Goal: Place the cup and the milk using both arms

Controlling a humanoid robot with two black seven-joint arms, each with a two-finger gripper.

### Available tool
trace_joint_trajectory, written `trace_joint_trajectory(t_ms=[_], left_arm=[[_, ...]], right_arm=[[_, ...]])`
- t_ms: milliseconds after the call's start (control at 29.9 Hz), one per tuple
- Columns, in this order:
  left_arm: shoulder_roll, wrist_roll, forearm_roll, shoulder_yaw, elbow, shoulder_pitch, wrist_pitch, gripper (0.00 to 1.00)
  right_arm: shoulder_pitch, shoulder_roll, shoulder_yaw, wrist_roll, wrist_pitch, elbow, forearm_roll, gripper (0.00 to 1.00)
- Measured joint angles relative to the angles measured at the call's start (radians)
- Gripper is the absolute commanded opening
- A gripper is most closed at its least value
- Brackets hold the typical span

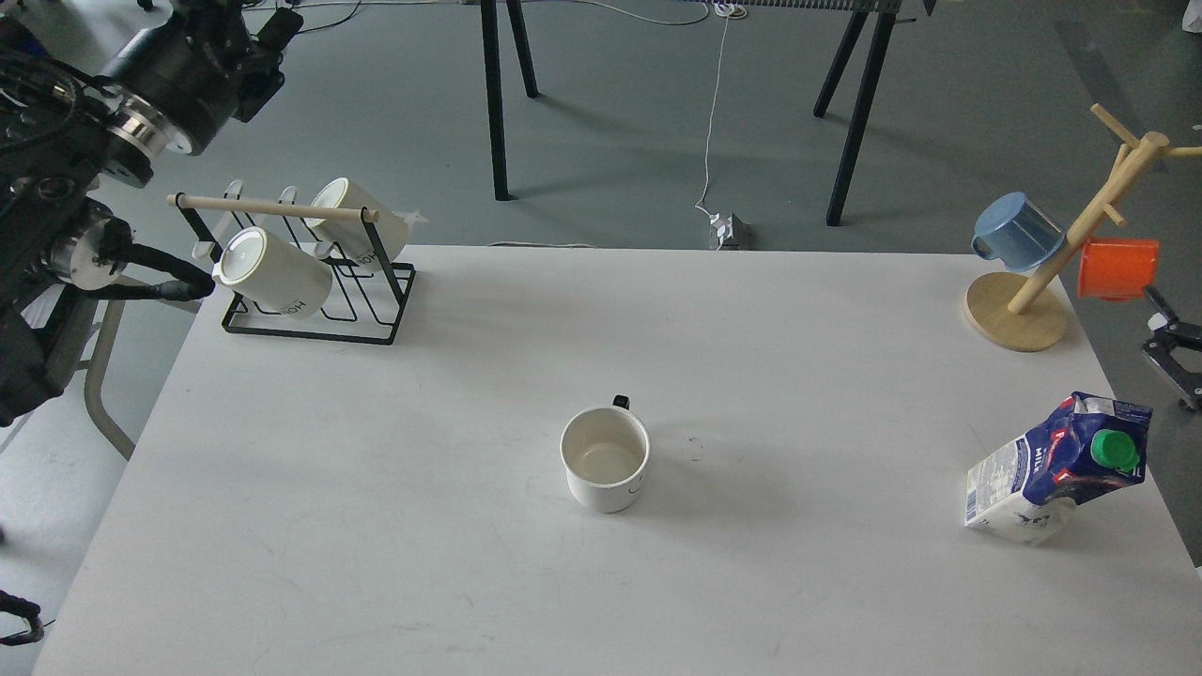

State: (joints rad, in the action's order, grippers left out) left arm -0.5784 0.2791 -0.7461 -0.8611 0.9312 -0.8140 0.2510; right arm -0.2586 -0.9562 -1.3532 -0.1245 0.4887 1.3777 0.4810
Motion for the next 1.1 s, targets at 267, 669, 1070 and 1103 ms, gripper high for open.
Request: trace_joint_trajectory(t_ms=[267,669,1070,1103], left_arm=[[-0.003,-0.001,0.007,0.000,-0.001,0.007,0.001,0.99],[-0.003,-0.002,0.006,0.003,-0.017,0.027,0.000,0.99],[-0.007,-0.011,0.018,0.001,-0.023,0.044,0.005,0.99],[-0.008,-0.012,0.035,-0.001,-0.023,0.046,0.005,0.99]], right_arm=[[-0.176,-0.001,-0.109,-0.002,0.000,-0.004,0.023,0.99],[-0.459,0.051,-0.109,-0.006,0.000,-0.045,0.071,0.99],[-0.521,0.359,-0.024,0.011,0.000,0.037,-0.073,0.99],[-0.511,0.378,-0.023,0.011,0.000,0.043,-0.076,0.99]])
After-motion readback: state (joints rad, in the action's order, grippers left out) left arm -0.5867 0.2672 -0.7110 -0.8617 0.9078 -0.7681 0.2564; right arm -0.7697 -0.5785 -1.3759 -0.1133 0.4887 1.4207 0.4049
